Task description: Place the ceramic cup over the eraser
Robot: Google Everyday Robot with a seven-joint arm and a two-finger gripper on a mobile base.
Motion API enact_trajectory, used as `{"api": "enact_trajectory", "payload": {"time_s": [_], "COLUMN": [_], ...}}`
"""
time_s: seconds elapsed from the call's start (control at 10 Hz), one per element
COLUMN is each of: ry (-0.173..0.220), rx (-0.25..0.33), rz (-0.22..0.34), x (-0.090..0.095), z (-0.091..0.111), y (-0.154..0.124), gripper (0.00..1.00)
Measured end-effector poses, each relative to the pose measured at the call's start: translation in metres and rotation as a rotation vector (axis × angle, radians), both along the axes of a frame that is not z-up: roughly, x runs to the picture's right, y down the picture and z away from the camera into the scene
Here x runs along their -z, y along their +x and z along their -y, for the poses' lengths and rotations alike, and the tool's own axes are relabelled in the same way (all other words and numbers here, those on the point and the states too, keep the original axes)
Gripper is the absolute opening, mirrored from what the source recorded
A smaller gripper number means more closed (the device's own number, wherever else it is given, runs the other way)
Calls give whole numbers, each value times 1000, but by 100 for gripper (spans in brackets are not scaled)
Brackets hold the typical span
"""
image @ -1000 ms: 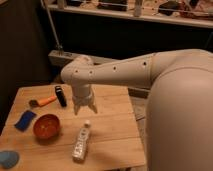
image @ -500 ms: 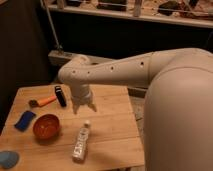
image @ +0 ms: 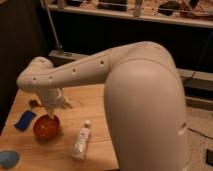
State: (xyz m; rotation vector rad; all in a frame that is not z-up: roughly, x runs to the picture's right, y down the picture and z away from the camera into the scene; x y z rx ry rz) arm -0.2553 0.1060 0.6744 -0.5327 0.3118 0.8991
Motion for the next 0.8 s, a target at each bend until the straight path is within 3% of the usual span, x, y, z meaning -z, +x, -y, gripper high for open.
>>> {"api": "enact_trajectory", "payload": {"time_s": [0.2,0.4,0.8], "ry": [-3,-8,-13], "rx": [136,239,427], "rz": [92,162,290], "x": [15,28,53], "z": [-17,-34,-72], "y": [-41,-66,-97], "gripper": [65,65,65]}}
